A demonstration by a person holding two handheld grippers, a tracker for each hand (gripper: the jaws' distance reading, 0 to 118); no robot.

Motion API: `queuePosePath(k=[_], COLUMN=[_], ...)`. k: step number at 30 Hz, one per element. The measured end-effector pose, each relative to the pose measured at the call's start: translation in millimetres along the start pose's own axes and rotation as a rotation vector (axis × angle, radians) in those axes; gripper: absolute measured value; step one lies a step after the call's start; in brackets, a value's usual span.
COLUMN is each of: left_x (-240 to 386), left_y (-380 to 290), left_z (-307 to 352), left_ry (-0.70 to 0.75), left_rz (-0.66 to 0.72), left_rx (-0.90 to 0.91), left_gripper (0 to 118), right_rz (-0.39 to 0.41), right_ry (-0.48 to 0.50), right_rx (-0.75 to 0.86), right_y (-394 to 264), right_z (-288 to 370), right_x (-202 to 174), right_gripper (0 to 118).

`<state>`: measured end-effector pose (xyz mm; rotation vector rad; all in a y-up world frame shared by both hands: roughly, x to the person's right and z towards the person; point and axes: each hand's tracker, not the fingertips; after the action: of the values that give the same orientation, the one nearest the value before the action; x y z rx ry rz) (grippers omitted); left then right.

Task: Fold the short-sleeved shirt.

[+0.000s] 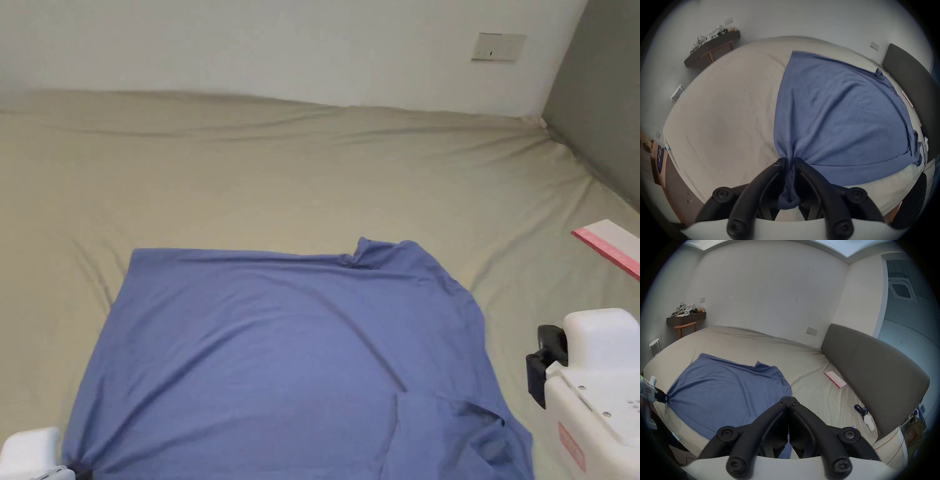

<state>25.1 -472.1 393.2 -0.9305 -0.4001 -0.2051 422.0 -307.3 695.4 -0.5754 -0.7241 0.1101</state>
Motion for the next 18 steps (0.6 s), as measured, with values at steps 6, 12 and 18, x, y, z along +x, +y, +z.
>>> queuePosePath(k=[6, 12, 18], left_x=[8.7, 18.8, 14.1], left_y=[16.2, 16.5, 9.0], left_z=[35.7, 40.6, 28.7], left_ry=[0.004, 0.02, 0.037], left_rz=[-0.051, -0.089, -0.1], left_rx=[0.103, 0.108, 0.062], left_gripper=[9, 9, 9], right_rz=[-0.035, -0.036, -0.146], right_ry=[0.067, 0.087, 0.113], right_rx=[-0.332, -0.615, -0.647], right_y=[-63.1, -140.4, -156.7], right_z=[-48.2, -86.4, -100.0], right_x=[11.9, -3.9, -7.3], right_gripper=[103, 103, 95])
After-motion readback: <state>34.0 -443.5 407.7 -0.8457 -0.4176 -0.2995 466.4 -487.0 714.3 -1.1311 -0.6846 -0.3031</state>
